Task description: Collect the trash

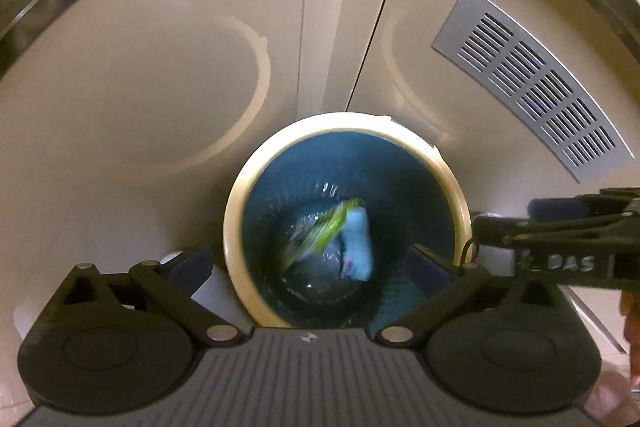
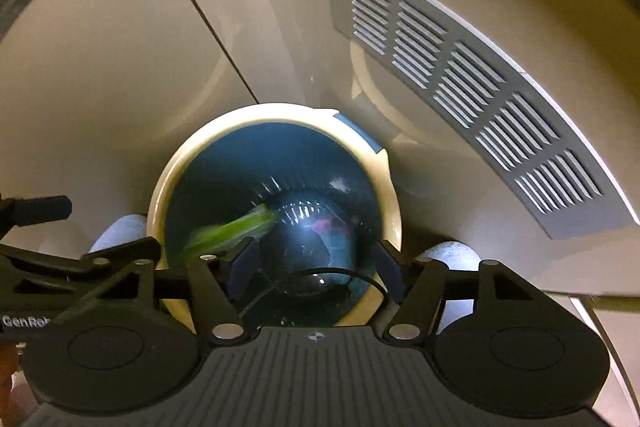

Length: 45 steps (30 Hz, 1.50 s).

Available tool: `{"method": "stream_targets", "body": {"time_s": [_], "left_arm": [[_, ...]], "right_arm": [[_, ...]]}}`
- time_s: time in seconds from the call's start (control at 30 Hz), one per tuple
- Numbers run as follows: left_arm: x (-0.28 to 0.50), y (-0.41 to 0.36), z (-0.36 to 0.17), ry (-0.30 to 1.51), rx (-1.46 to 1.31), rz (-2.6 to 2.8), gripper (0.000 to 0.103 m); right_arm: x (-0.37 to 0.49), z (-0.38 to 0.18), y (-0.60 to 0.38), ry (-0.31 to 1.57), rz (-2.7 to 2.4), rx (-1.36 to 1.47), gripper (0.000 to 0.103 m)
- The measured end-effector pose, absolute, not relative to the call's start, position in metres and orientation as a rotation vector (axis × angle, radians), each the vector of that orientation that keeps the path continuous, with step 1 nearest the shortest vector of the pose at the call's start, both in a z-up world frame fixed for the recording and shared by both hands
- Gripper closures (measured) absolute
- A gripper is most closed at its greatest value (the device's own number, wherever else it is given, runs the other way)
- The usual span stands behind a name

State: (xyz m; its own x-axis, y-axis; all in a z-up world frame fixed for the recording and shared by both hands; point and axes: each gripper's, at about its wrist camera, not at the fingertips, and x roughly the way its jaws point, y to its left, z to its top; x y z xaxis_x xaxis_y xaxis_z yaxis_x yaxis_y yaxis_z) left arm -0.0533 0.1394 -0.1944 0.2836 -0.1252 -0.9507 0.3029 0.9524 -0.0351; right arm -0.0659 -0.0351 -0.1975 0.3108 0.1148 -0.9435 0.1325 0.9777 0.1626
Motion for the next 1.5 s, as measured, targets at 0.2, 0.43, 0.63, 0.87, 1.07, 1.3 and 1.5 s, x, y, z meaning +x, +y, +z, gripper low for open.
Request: {"method": "stream_targets", "body": {"time_s": [0.2, 0.43, 0.63, 0.87, 1.07, 1.3, 1.5], "left_arm": [[-0.099, 0.155, -0.164, 1.213, 0.167, -0.287, 0.000], [-0.122, 0.162, -0.142, 1.140, 0.207, -0.252, 0.000], [-0.134, 0.155, -0.129, 1.086, 0.266, -0.277, 0.000], [-0.142, 0.154, -0.117, 1.048, 0.267, -0.264, 0.000], [-0.142, 0.154, -0.118, 1.037, 0.265, -0.265, 0.000], [-0.140, 0.154, -0.120, 1.038, 0.264, -0.263, 0.000], [-0.140, 0.153, -0.121, 1.040, 0.267, -0.265, 0.000]], "right_arm": [[-0.112, -0.159, -0.028, 1.173, 0.046, 0.141, 0.028], [-0.154, -0.121, -0.013, 1.017, 0.053, -0.001, 0.020], [-0.165, -0.113, -0.011, 0.973, 0.078, -0.047, 0.019], [-0.172, -0.111, -0.006, 0.950, 0.064, -0.051, 0.019], [-0.174, -0.112, -0.003, 0.944, 0.058, -0.056, 0.019], [-0.173, -0.114, -0.004, 0.949, 0.058, -0.056, 0.019], [-0.172, -0.115, -0.004, 0.949, 0.059, -0.056, 0.018]]}}
